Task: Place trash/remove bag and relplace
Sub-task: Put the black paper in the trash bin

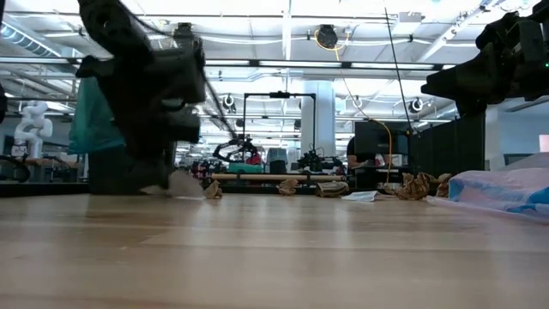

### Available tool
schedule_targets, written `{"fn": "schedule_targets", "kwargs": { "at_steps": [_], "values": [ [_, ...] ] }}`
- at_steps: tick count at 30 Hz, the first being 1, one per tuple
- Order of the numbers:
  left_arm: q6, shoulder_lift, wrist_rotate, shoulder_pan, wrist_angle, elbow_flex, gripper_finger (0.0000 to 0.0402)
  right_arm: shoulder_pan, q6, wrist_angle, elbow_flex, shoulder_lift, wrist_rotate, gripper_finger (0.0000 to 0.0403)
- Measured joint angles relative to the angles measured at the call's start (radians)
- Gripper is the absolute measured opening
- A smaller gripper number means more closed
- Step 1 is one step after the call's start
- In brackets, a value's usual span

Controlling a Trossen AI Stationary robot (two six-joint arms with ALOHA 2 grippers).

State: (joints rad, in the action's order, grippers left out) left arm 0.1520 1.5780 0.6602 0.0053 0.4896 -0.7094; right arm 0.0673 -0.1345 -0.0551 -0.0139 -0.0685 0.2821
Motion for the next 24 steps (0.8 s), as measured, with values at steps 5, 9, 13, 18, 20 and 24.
{"fn": "schedule_targets", "kwargs": {
  "at_steps": [5, 9, 13, 18, 20, 24],
  "values": [
    [-0.007, -0.022, 0.038, -0.045, 0.065, -0.167, 0.0001, 0.000, 0.000, 0.000, 0.000, 0.000, 0.000, 0.0144],
    [-0.009, -0.044, 0.095, -0.052, 0.202, -0.340, 0.0001, 0.000, 0.000, 0.000, 0.000, 0.000, 0.000, 0.0144],
    [-0.002, -0.086, 0.225, -0.011, 0.396, -0.510, 0.0001, 0.000, 0.000, 0.000, 0.000, 0.000, 0.000, 0.0144],
    [0.046, -0.173, 0.253, 0.122, 0.645, -0.679, 0.0001, 0.000, -0.004, 0.001, 0.000, 0.000, 0.000, 0.0144],
    [0.052, -0.214, 0.263, 0.191, 0.723, -0.723, 0.0000, 0.000, -0.005, 0.000, 0.000, 0.000, 0.000, 0.0144],
    [0.052, -0.286, 0.268, 0.335, 0.813, -0.770, 0.0000, 0.000, -0.005, 0.000, 0.000, 0.000, 0.000, 0.0144]
  ]
}}
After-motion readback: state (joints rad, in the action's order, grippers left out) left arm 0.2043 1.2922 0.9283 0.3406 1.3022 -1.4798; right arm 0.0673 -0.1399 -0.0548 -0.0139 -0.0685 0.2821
